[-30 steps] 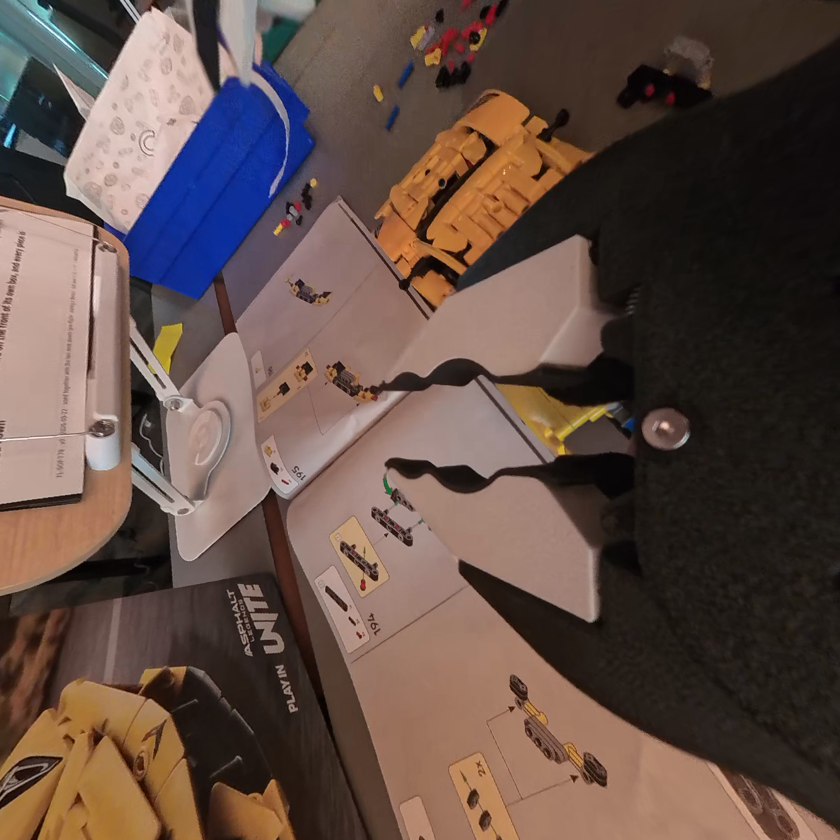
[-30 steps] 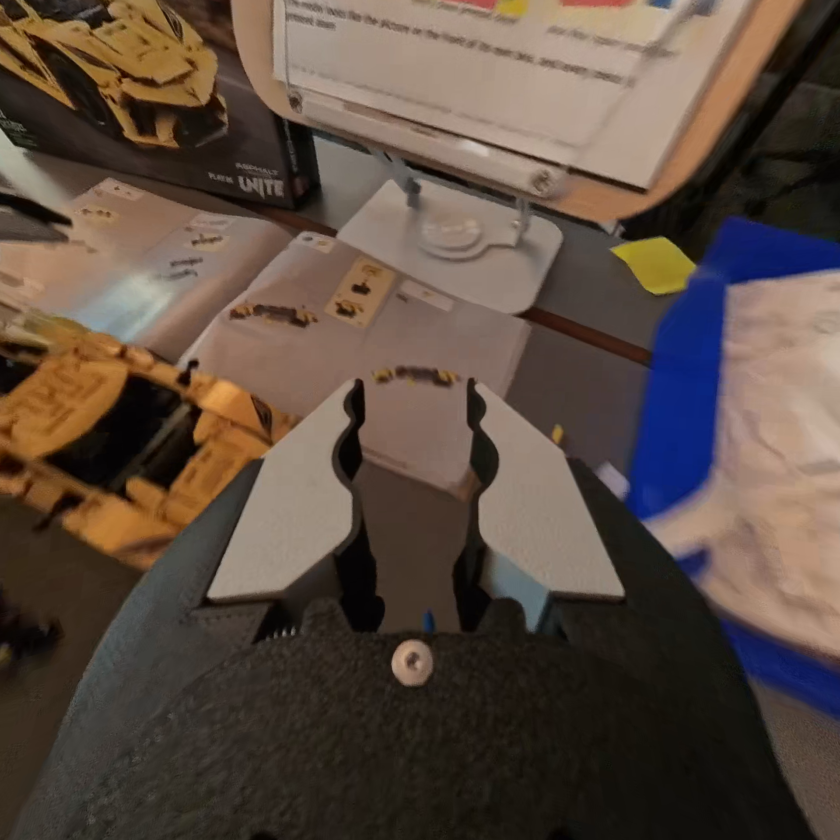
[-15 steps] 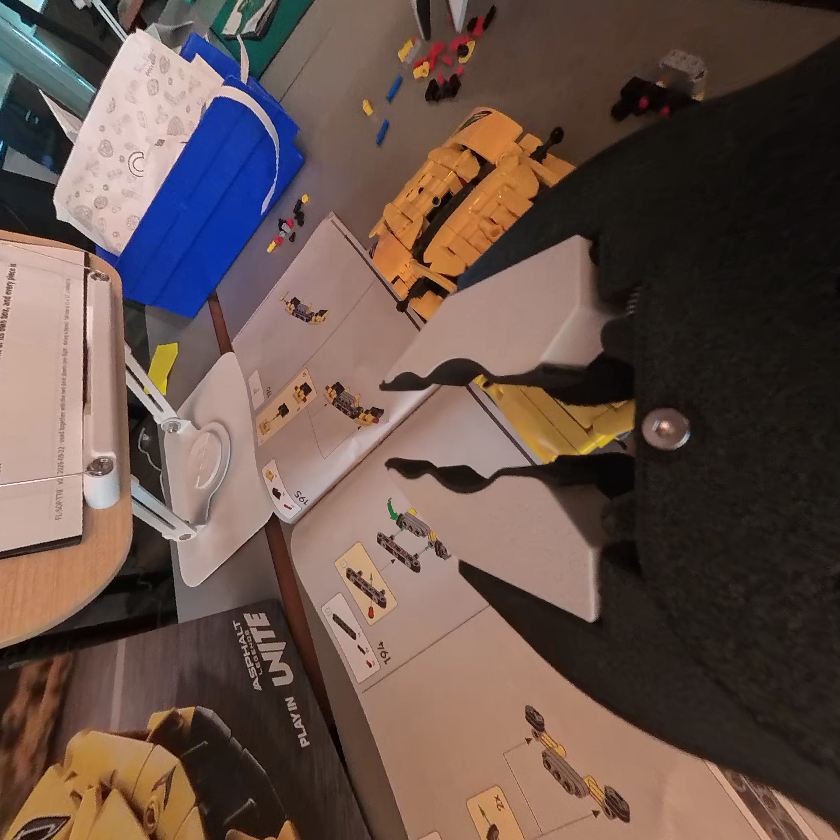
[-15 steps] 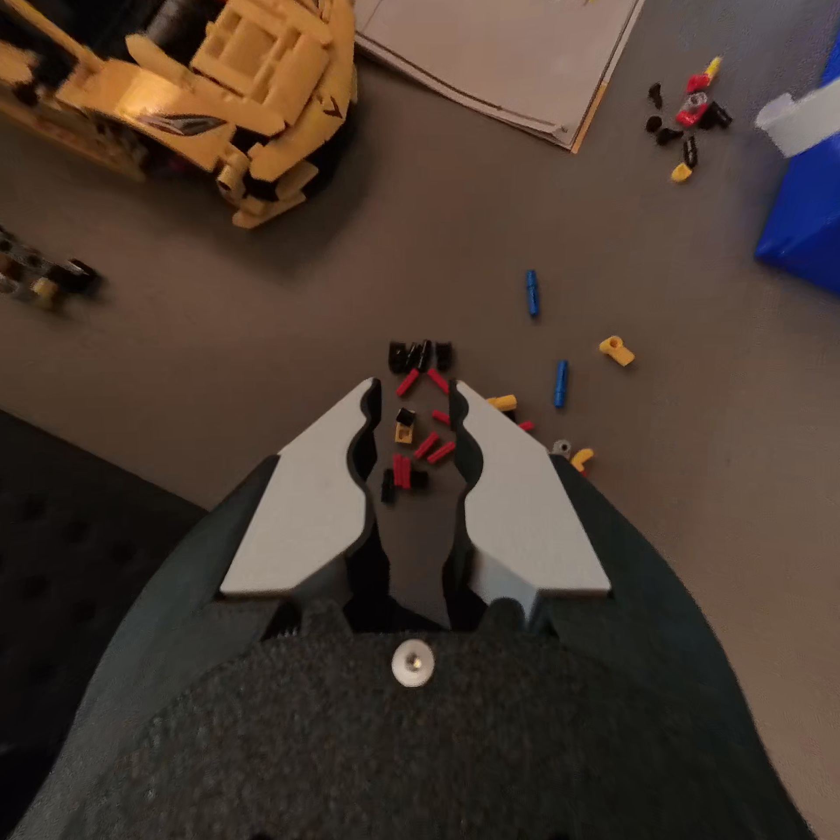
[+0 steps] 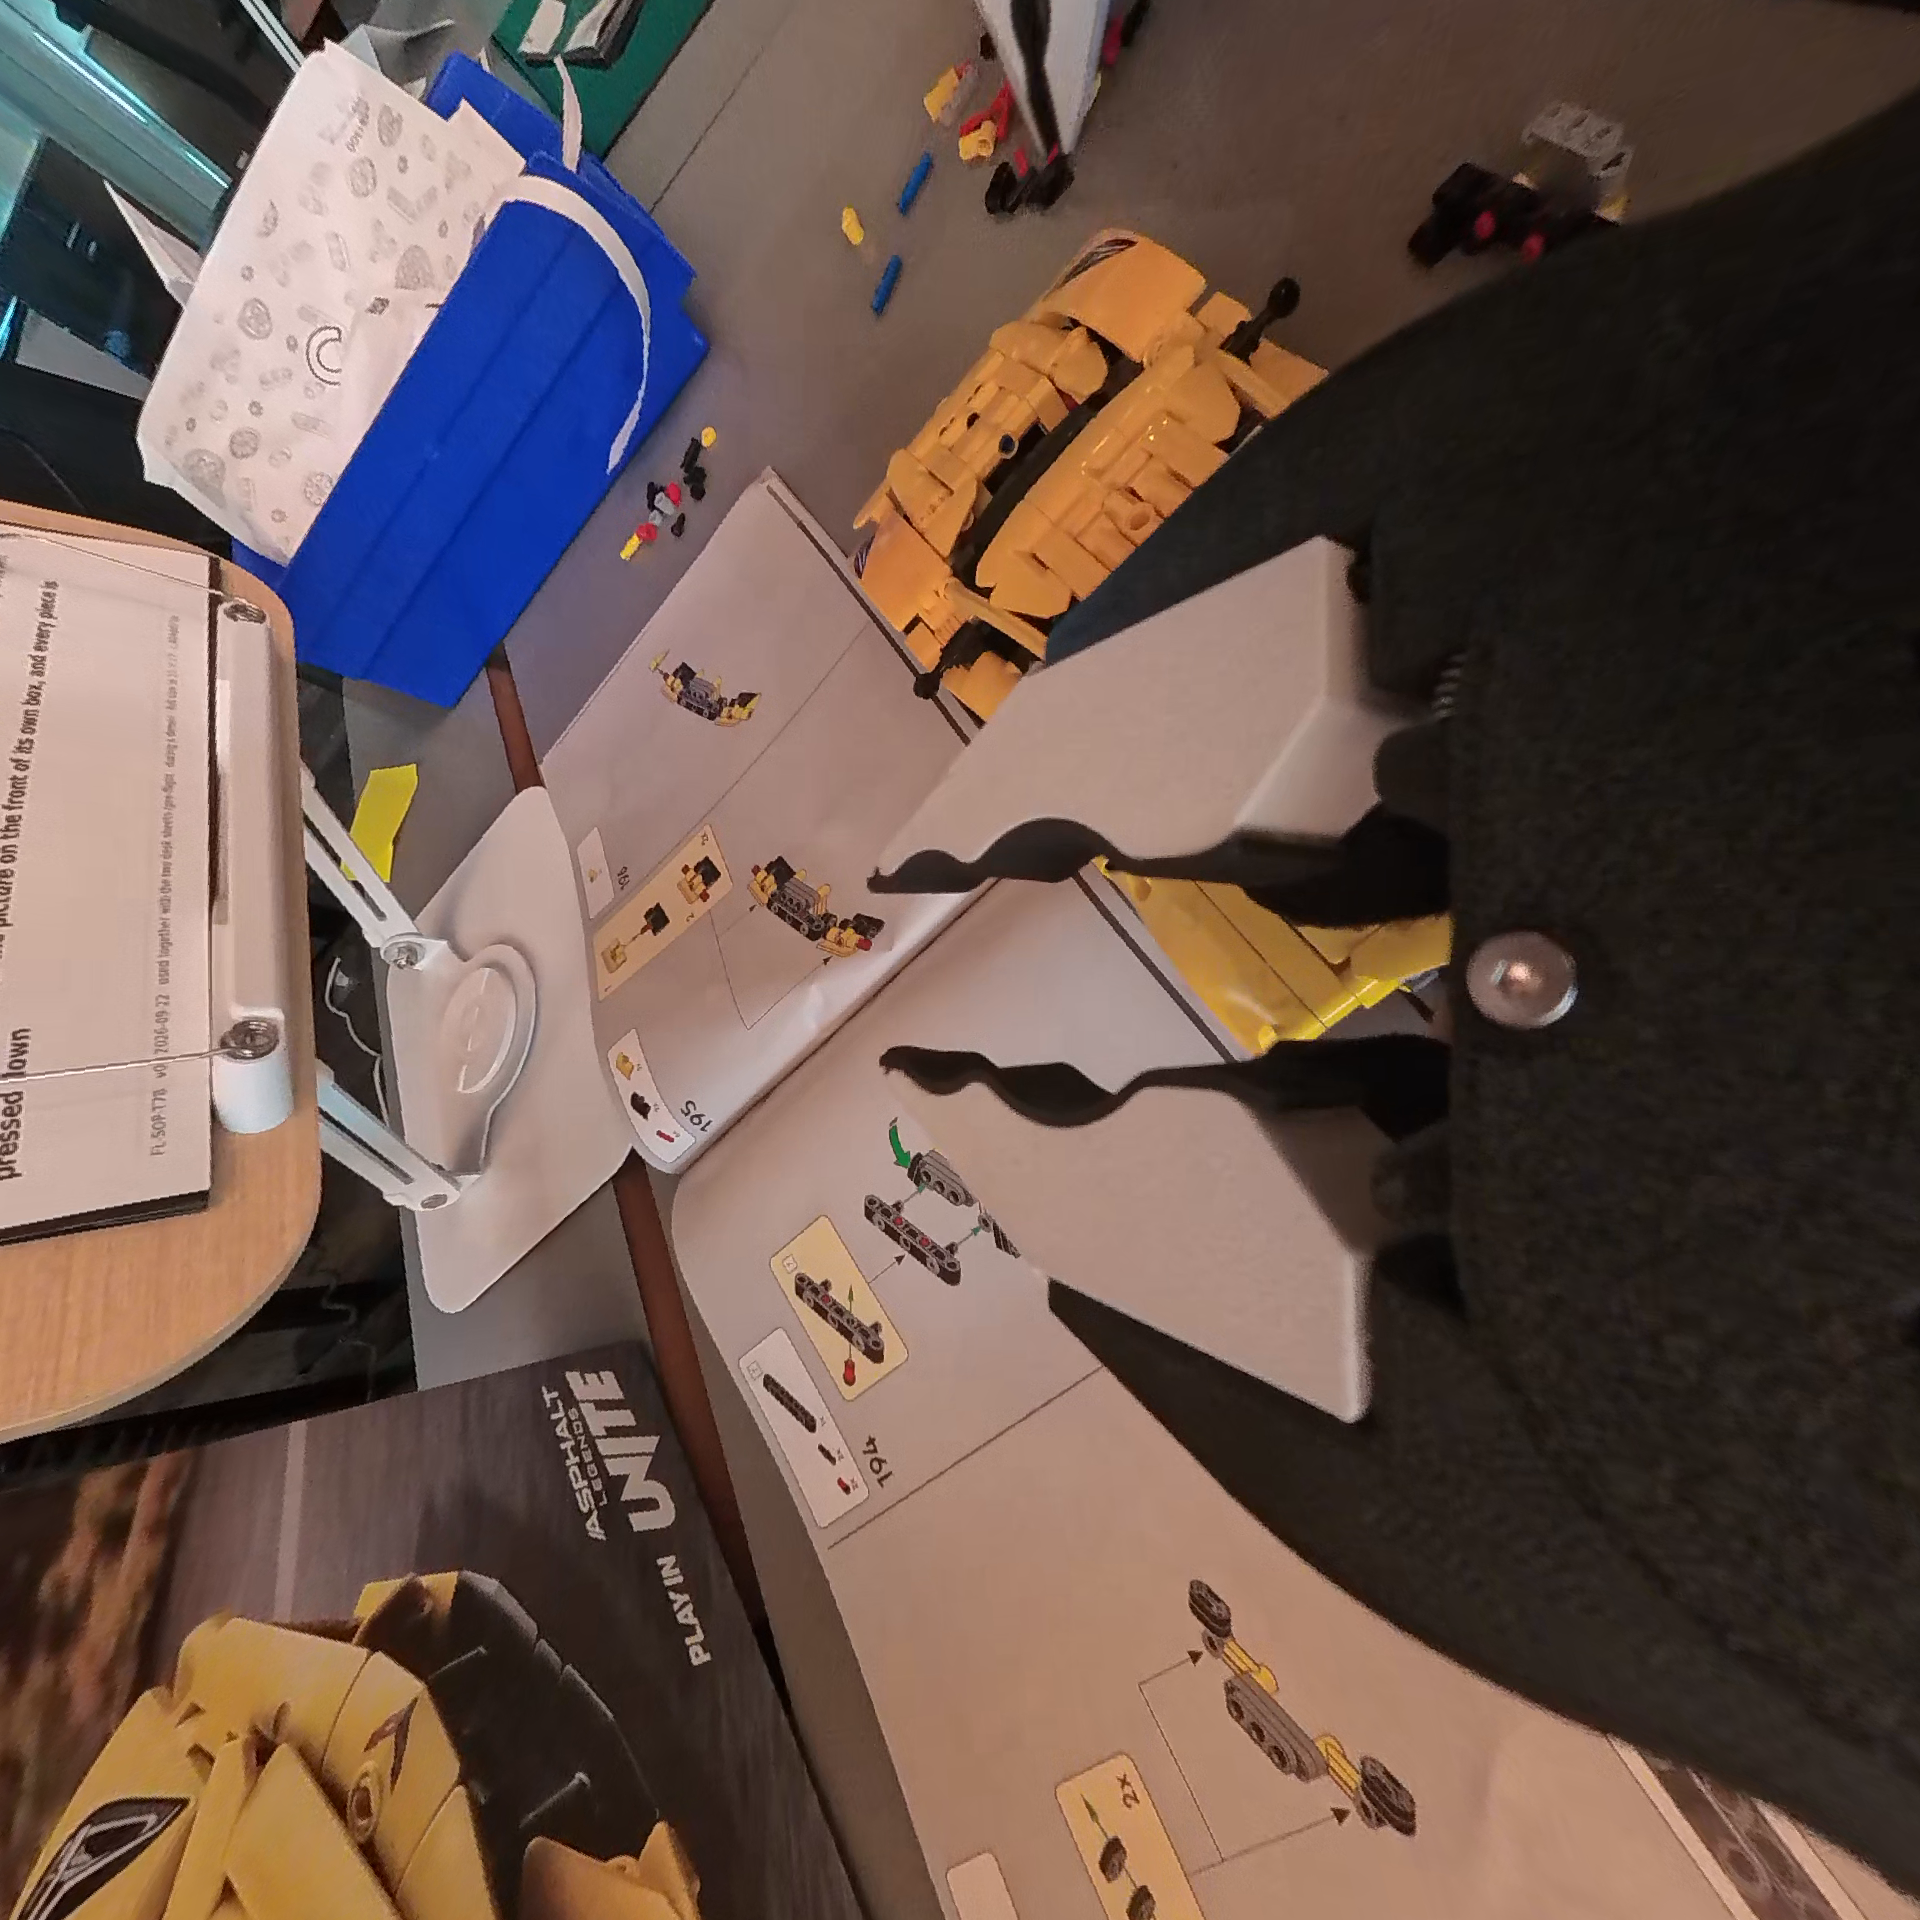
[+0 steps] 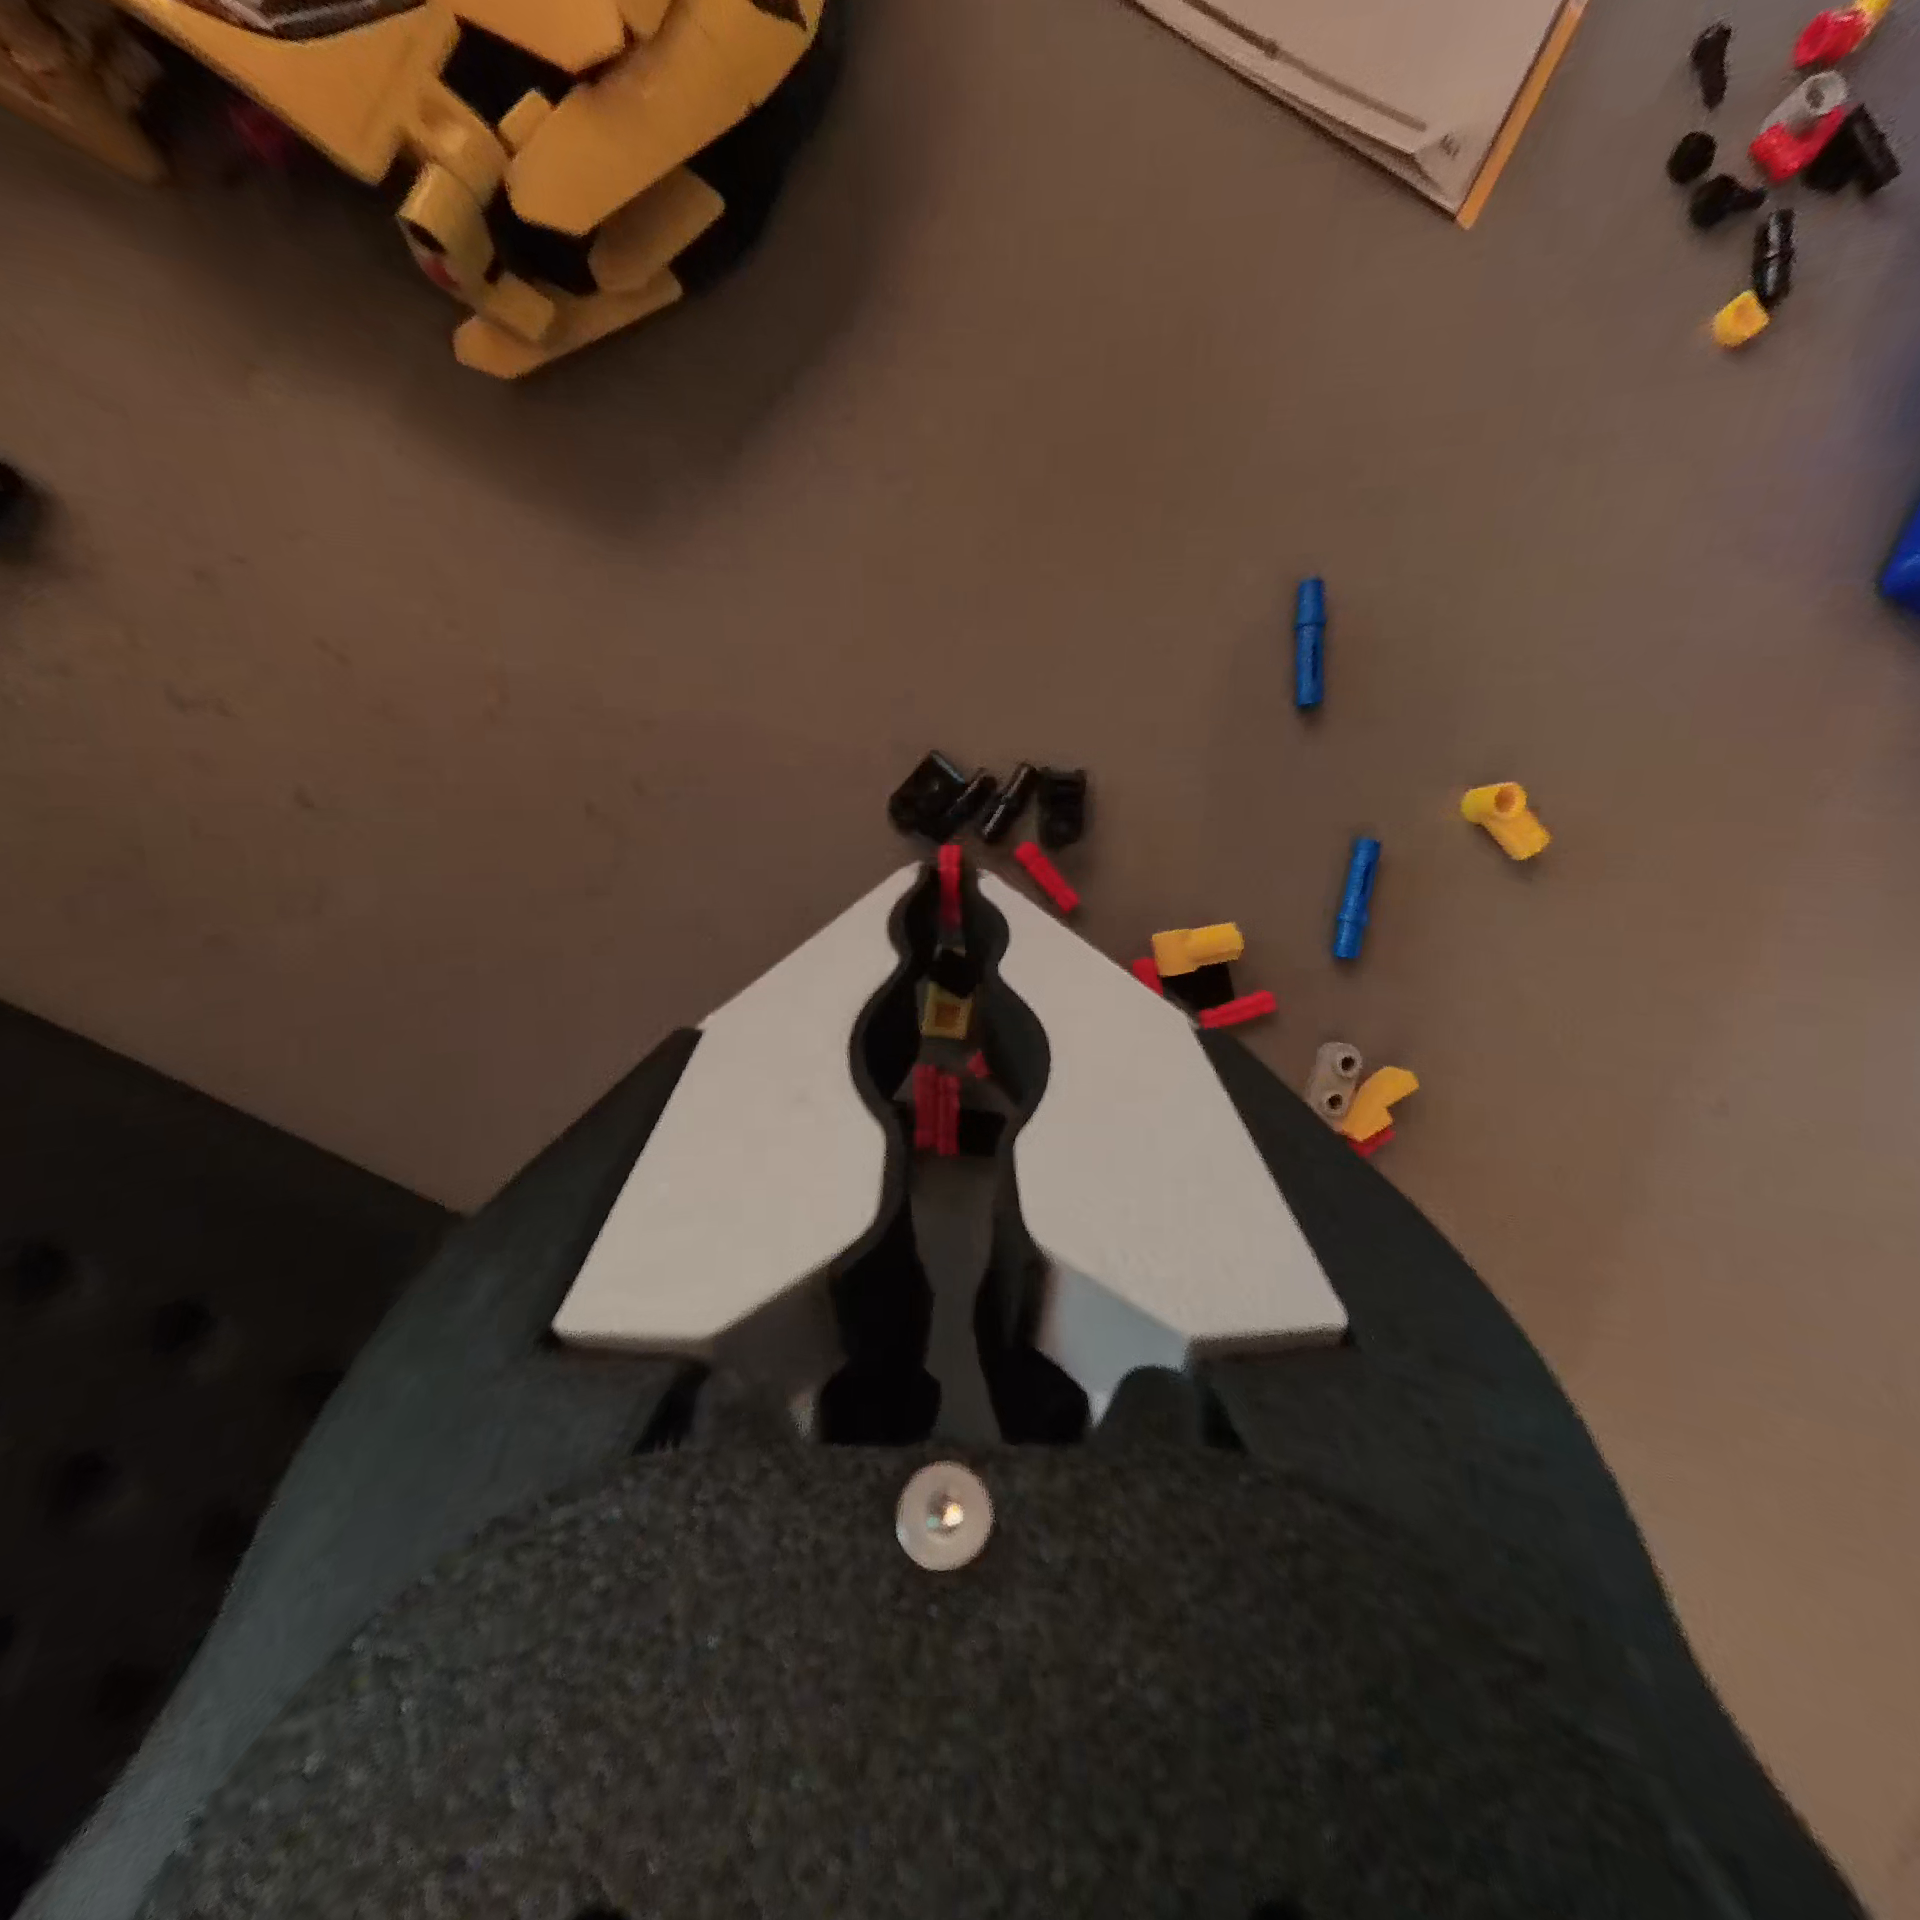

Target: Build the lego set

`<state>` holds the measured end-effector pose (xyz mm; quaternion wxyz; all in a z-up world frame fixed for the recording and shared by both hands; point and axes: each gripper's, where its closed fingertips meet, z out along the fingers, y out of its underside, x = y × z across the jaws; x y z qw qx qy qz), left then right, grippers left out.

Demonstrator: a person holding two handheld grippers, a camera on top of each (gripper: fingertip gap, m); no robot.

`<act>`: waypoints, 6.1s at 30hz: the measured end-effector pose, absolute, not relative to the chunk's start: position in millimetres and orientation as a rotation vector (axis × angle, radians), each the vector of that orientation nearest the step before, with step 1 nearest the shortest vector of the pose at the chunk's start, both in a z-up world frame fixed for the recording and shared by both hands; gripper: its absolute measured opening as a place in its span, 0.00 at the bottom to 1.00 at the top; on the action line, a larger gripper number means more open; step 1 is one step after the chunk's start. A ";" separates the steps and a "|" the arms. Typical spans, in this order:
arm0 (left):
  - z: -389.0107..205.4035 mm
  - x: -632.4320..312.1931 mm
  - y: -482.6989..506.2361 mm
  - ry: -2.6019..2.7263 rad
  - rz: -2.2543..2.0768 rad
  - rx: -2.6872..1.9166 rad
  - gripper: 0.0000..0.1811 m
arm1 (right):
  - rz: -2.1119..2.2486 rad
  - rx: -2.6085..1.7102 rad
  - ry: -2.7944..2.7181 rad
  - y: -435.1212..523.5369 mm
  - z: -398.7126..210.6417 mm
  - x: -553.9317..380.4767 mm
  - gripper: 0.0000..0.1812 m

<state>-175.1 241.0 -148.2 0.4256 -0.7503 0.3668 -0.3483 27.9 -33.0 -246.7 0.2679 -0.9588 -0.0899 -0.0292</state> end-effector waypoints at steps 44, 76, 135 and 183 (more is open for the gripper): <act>-149.2 -174.7 240.0 0.932 -0.854 -1.873 0.16 | 0.129 -2.492 -0.567 -29.8 -226.4 0.2 0.02; -150.4 -173.2 238.3 0.946 -0.842 -1.871 0.16 | 0.022 -2.547 -0.253 -48.7 -241.0 54.9 0.09; -156.6 -172.2 238.1 0.964 -0.821 -1.882 0.16 | -0.015 -2.577 -0.307 -64.6 -246.6 56.7 0.02; -153.5 -172.1 237.3 0.967 -0.814 -1.873 0.16 | 0.008 -2.593 -0.378 -60.5 -243.4 45.0 0.02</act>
